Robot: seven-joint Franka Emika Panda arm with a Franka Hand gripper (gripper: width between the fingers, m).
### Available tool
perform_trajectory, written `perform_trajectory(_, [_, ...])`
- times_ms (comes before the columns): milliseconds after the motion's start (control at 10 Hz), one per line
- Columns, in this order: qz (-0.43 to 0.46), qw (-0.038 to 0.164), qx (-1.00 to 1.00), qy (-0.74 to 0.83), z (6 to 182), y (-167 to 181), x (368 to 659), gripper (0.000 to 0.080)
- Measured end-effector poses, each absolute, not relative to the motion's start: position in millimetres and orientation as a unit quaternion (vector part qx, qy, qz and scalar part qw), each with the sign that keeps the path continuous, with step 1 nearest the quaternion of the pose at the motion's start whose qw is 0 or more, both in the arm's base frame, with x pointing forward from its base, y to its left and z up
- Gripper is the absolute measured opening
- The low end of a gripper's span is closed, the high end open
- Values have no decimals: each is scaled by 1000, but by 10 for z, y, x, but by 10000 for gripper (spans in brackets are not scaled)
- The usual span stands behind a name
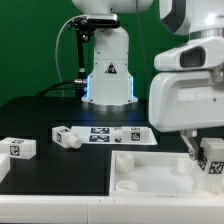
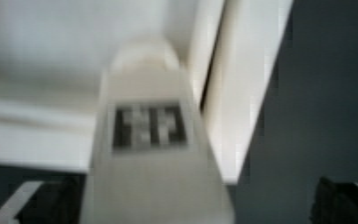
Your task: Assemble square table
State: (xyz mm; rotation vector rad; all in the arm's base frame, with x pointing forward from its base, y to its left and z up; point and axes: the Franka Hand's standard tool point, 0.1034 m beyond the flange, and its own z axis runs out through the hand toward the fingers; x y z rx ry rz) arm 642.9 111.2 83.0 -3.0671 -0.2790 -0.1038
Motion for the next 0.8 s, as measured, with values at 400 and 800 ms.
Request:
perform_trajectory(400, [-17,30,-995,-93,829,1010,6424,563])
perform_trajectory(800, [-13,36,-999,21,829,1027,6422,284])
